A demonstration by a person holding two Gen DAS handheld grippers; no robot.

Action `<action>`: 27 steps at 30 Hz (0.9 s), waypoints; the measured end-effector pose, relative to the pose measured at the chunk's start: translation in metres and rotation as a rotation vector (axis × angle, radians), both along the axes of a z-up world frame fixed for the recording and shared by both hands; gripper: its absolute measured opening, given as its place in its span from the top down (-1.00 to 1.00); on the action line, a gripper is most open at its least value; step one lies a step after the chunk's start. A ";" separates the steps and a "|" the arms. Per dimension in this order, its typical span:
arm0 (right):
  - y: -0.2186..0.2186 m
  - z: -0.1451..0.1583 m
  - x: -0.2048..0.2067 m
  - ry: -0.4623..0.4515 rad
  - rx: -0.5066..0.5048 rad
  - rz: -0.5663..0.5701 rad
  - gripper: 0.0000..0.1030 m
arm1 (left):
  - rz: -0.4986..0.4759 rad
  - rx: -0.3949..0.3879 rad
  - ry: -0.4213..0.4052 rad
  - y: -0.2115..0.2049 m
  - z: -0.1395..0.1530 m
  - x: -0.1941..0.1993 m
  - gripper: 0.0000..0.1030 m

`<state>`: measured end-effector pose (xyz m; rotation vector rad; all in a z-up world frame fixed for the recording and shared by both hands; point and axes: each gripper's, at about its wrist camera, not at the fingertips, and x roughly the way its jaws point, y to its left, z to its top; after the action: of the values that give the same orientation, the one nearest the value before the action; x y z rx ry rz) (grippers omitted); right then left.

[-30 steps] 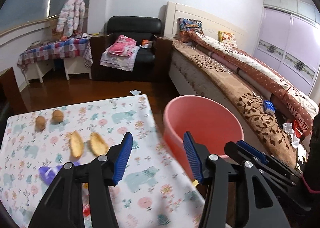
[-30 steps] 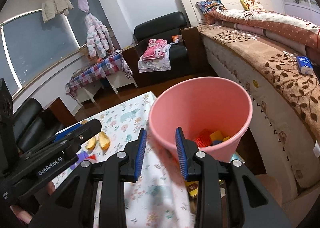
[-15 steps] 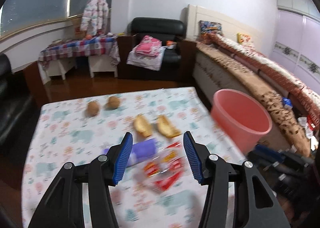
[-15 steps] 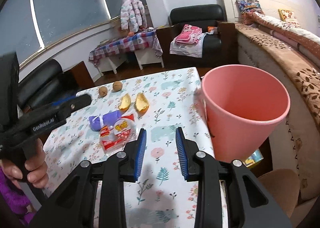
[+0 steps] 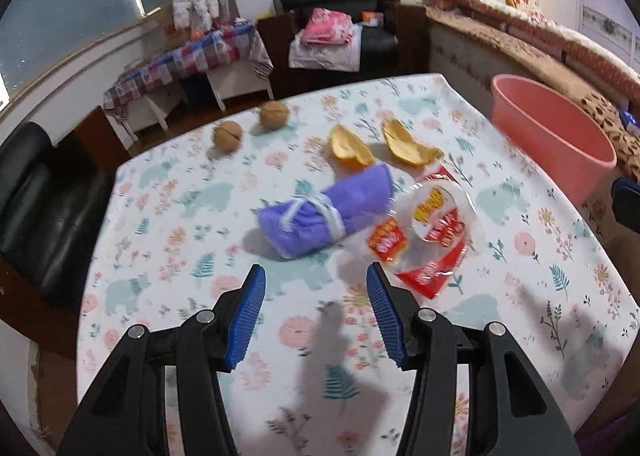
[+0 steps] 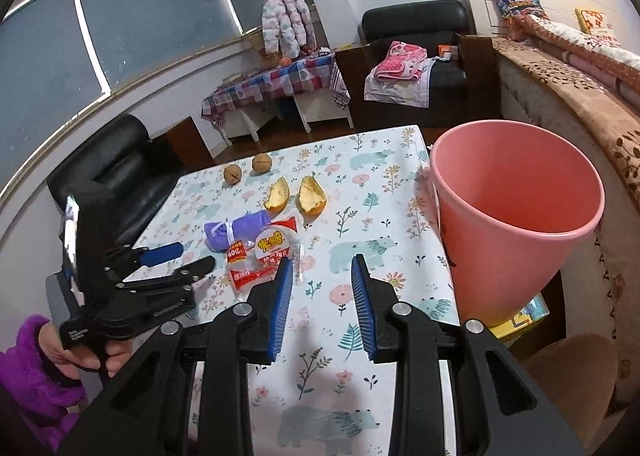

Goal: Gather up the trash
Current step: 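Grasp the purple rolled cloth with the left tool while the right tool grasps the clear snack bag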

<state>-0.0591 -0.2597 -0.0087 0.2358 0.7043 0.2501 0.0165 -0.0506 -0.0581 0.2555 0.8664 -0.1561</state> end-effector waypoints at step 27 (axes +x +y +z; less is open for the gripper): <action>0.054 -0.032 0.055 0.233 0.062 0.182 0.08 | -0.340 -0.085 0.023 0.022 0.022 0.045 -0.20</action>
<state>-0.0038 -0.2055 -0.0410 0.2628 0.9514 0.4230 0.0619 -0.0288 -0.0365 0.3210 0.8319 -0.5124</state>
